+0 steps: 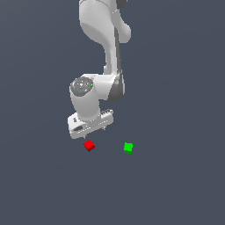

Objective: Stack the red cube on top of the green cube.

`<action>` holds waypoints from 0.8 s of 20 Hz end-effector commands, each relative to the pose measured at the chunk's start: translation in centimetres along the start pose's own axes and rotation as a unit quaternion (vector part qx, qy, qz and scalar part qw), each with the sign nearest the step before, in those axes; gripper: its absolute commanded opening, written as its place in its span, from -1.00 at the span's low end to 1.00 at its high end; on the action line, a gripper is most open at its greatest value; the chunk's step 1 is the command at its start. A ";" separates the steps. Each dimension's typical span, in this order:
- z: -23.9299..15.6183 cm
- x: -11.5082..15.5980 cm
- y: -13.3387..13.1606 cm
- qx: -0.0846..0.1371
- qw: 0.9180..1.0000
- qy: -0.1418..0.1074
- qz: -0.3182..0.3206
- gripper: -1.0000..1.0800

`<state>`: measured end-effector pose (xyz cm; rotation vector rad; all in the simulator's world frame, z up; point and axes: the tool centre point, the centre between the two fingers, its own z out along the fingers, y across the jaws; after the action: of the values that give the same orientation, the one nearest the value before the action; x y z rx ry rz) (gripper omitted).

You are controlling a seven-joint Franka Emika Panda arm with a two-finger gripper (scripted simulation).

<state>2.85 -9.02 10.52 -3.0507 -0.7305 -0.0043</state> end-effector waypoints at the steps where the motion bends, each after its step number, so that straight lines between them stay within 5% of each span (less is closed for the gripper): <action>1: 0.8 0.2 1.0 0.000 1.000 0.000 -0.029 0.92; 16: 3.5 1.4 4.5 -0.002 0.992 -0.002 -0.123 0.92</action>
<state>5.91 -12.29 7.16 -2.9467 -1.0875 0.0003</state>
